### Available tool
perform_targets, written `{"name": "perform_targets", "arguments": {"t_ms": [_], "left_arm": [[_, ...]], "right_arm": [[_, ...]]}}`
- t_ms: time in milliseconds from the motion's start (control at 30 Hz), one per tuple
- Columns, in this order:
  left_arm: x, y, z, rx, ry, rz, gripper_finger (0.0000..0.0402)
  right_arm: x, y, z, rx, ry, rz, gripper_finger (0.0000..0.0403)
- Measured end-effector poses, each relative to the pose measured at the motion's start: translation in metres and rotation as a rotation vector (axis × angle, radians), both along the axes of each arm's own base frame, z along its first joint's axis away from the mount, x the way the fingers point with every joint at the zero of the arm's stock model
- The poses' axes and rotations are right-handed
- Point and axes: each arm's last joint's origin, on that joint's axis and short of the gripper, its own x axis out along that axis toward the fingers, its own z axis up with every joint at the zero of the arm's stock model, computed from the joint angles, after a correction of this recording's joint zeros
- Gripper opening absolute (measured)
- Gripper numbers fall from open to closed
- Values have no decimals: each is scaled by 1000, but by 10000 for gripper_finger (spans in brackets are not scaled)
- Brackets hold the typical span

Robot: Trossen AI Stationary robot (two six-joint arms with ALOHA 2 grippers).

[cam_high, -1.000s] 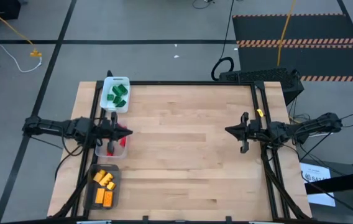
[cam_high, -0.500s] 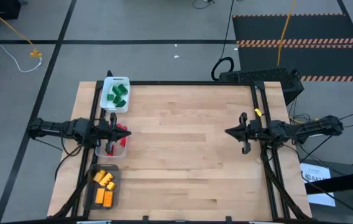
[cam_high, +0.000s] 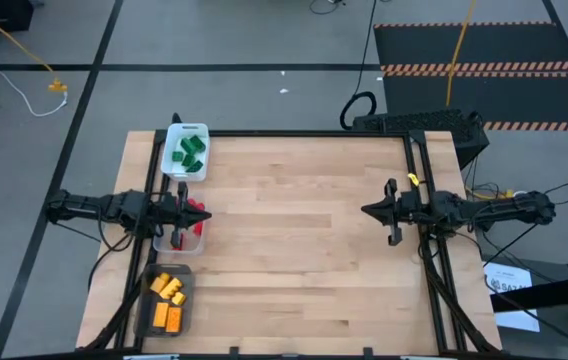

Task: Sort & place blocks by color
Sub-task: Return to Home Position

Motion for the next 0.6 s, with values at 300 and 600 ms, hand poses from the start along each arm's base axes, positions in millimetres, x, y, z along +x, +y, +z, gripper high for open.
{"name": "perform_targets", "arguments": {"t_ms": [300, 600], "left_arm": [[0, -2, -3, 18, 29, -91, 6], [6, -4, -8, 2, -94, -104, 3]], "right_arm": [[0, 0, -1, -10, 14, -1, 0], [0, 0, -3, -15, 36, -2, 0]]}}
